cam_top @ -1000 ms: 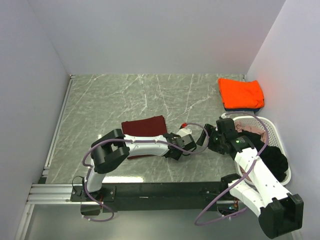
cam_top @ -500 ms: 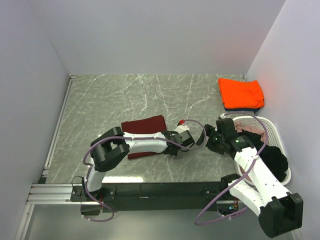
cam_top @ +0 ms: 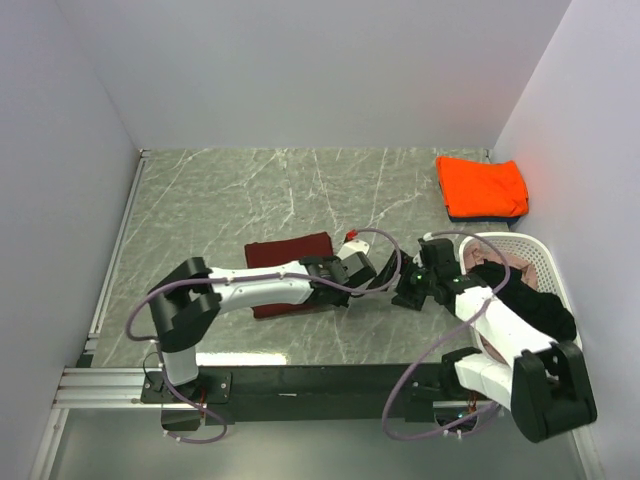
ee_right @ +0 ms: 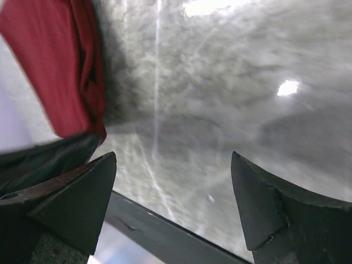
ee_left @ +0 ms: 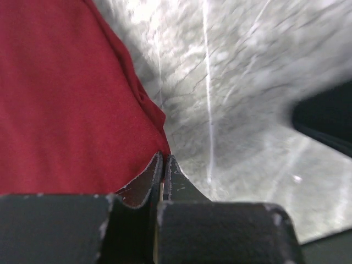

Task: Fold and stack the t-shirts
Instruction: Neatly place the folded tshirt to the corner

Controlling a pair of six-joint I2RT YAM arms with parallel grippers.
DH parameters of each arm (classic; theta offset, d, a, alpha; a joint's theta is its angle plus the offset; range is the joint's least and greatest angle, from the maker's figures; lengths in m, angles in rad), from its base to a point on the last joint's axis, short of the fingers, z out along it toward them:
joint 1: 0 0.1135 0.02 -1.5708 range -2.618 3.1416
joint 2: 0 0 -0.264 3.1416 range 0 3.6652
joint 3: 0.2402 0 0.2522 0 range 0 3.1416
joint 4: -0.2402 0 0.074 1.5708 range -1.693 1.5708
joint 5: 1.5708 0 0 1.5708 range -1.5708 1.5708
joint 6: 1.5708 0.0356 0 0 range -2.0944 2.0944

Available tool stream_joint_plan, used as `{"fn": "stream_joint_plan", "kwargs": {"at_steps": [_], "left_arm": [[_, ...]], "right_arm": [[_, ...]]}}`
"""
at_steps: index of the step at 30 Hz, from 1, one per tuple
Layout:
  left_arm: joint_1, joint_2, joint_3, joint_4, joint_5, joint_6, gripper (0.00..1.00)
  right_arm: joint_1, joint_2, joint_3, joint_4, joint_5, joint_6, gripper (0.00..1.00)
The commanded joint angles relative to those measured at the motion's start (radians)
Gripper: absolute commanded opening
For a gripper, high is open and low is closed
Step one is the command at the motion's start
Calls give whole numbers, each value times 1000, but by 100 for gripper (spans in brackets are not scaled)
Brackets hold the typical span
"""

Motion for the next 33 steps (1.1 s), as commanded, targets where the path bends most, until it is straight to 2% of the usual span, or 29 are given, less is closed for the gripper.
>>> {"fn": "stream_joint_plan", "kwargs": {"at_steps": [1, 6, 15, 21, 26, 32, 33], "left_arm": [[3, -84, -11, 21, 23, -24, 1], [3, -109, -29, 27, 26, -36, 1], [6, -127, -43, 45, 39, -58, 1], [8, -141, -49, 42, 36, -70, 1], [8, -163, -61, 51, 37, -81, 1], [9, -175, -64, 56, 43, -93, 2], [9, -177, -67, 64, 49, -94, 2]], "right_arm": [[-5, 81, -41, 305, -127, 125, 91], [-4, 287, -82, 626, -265, 253, 91], [11, 629, -59, 956, -377, 434, 90], [96, 776, -4, 1019, -371, 479, 85], [162, 850, 65, 1007, -360, 483, 80], [182, 870, 140, 923, -342, 431, 64], [182, 869, 152, 880, -341, 416, 55]]}}
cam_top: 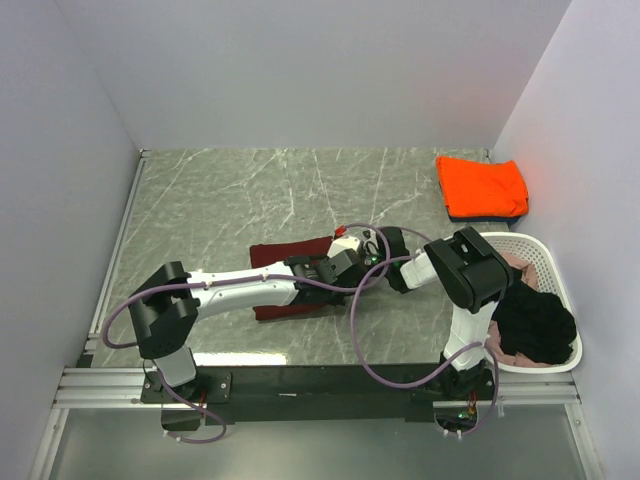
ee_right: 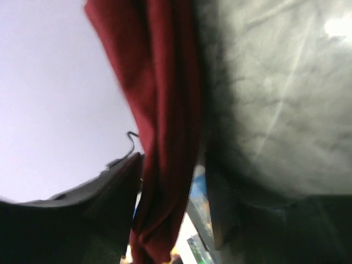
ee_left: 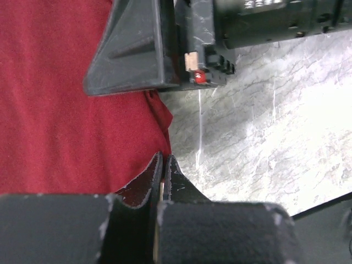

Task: Fold and stack the t-shirts
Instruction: Neatly place the folded tshirt to the corner

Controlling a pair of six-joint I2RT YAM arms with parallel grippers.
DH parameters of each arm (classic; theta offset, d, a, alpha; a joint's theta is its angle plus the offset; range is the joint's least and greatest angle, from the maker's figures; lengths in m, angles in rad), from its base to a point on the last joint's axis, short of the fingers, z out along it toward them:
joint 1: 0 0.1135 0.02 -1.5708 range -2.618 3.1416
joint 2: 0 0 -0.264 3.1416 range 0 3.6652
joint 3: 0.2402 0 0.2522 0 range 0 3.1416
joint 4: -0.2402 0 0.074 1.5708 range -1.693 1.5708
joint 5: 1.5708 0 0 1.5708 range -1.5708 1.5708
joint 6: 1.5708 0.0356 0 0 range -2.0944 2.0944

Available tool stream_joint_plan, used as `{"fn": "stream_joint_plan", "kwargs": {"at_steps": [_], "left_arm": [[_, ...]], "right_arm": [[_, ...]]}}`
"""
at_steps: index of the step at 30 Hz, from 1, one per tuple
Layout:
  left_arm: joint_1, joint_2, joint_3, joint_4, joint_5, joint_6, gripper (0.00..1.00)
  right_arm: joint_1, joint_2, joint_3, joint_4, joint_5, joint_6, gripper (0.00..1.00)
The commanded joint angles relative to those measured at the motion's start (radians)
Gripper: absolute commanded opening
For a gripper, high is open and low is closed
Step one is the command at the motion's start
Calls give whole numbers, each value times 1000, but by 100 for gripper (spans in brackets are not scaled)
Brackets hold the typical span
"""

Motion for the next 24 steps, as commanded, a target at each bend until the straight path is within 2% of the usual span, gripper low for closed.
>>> {"fn": "stream_joint_plan", "kwargs": {"at_steps": [1, 2, 3, 4, 5, 8, 9, 11, 12, 16, 18, 24], "left_arm": [[1, -55, -4, 42, 19, -20, 3], [1, -52, -4, 40, 19, -21, 4], [1, -52, -4, 40, 19, -26, 7], [1, -54, -4, 37, 19, -27, 9], [1, -57, -6, 37, 17, -29, 11], [5, -75, -12, 42, 22, -29, 24], [5, -81, -13, 42, 22, -29, 33], [15, -100, -15, 37, 22, -29, 42], [20, -109, -15, 34, 24, -27, 51], [83, -184, -32, 5, 17, 19, 70], [171, -221, -41, -21, 39, 48, 79], [503, -314, 43, -98, 105, 192, 91]], "right_arm": [[11, 27, 48, -175, 65, -86, 50], [11, 18, 57, -198, 71, -101, 44], [11, 12, 73, -240, 77, -113, 32], [11, 4, 82, -261, 86, -144, 25], [11, -11, 97, -287, 103, -161, 19], [12, -39, 126, -381, 141, -221, 2], [12, -46, 136, -437, 150, -236, 0], [11, -66, 172, -502, 176, -299, 0], [11, -73, 188, -571, 202, -322, 0], [8, -108, 283, -775, 308, -478, 0], [3, -128, 347, -899, 360, -564, 0], [-26, -137, 554, -1206, 630, -791, 0]]}}
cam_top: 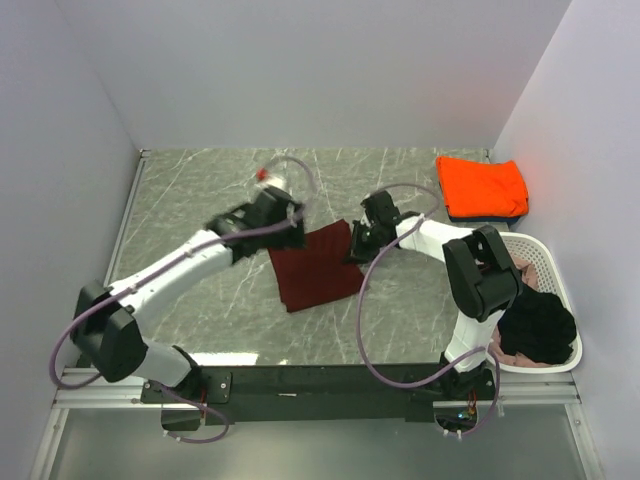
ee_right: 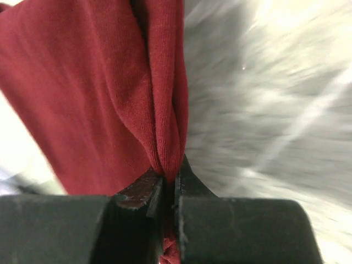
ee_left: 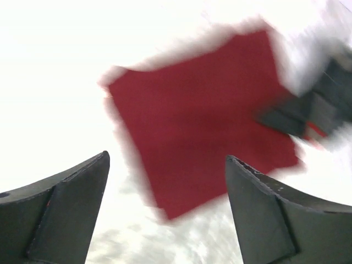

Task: Fold and stack the t-shirts
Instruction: Neatly place the folded tshirt to the corner

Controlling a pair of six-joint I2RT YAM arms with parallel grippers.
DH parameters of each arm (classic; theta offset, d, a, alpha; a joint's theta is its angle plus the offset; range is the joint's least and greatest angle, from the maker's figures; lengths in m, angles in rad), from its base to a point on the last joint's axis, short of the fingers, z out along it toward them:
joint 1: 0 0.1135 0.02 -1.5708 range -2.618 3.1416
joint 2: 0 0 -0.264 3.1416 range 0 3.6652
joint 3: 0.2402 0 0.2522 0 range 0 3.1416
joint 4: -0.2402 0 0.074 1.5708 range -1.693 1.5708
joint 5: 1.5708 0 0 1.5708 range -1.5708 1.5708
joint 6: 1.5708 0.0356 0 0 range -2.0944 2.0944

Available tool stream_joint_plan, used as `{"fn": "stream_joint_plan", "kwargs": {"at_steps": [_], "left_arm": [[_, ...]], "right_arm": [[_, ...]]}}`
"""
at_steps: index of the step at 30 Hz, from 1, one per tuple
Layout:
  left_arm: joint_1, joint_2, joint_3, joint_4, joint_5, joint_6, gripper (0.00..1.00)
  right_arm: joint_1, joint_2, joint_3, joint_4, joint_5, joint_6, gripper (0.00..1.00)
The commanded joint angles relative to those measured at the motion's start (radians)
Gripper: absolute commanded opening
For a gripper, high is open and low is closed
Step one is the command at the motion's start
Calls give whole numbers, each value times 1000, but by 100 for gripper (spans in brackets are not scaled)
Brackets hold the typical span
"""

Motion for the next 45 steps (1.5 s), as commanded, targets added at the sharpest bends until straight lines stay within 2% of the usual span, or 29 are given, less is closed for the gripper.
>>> {"fn": "stream_joint_plan", "kwargs": {"at_steps": [1, 3, 5, 10, 11, 15, 26, 35, 45], "left_arm": [[148, -48, 93, -78, 20, 129, 94], [240, -42, 143, -95, 0, 143, 98], [321, -37, 150, -85, -7, 155, 98], [449, -37, 69, -43, -87, 164, 98], [491, -41, 40, -29, -68, 170, 98], [551, -67, -55, 41, -28, 173, 97], [598, -21, -51, 17, -70, 149, 95], [608, 16, -51, 9, -54, 147, 93], [608, 59, -56, 0, -15, 146, 92]], "right_arm": [[-33, -53, 132, -271, 246, -219, 0], [-42, -52, 203, -344, 361, -277, 0], [-59, -45, 267, -382, 457, -313, 0], [-79, -19, 396, -480, 632, -406, 0], [-88, -3, 441, -492, 654, -417, 0], [-122, 45, 547, -546, 741, -461, 0], [-209, 171, 812, -581, 895, -612, 0], [-303, 260, 1008, -619, 853, -658, 0], [-337, 297, 1097, -622, 875, -652, 0]]}}
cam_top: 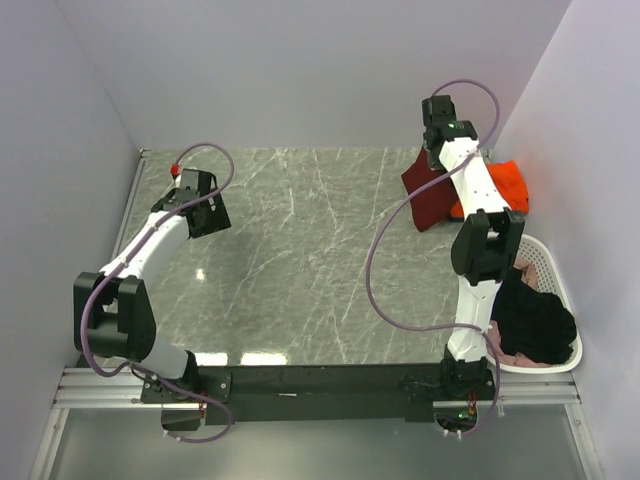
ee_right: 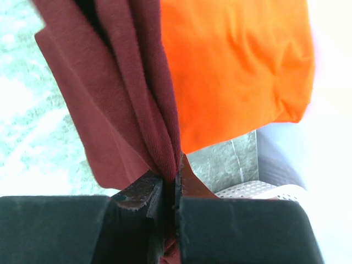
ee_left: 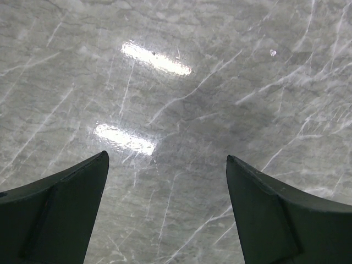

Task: Fold and stack the t-shirts
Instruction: Neatly place the folded tshirt to the corner

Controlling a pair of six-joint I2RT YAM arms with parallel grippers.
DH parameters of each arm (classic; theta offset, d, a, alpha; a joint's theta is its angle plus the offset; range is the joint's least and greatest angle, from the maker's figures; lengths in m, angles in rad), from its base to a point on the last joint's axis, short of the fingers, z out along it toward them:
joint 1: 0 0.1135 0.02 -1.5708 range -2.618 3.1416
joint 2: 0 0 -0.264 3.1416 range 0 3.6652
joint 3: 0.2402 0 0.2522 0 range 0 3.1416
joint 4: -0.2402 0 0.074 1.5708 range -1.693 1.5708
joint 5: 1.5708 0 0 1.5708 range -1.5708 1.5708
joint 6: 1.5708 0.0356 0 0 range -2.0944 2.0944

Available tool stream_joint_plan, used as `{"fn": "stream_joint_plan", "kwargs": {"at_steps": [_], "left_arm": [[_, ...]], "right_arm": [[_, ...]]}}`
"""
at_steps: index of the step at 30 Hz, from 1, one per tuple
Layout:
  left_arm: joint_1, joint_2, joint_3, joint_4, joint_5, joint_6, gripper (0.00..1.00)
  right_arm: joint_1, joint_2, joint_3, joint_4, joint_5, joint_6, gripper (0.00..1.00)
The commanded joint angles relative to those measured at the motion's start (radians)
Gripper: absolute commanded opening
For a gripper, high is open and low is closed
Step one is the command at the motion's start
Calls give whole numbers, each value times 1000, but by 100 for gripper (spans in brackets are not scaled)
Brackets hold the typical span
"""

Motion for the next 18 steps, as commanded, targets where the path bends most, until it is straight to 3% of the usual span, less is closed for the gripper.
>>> {"fn": "stream_joint_plan", "kwargs": {"at_steps": [1, 18], "left_arm": [[4, 10, 11, 6, 18, 0, 92], [4, 50, 13, -3, 38, -9, 92]], "right_arm": [[-9, 25, 90, 8, 36, -14, 0], [-70, -18, 169, 29, 28, -35, 0]]}}
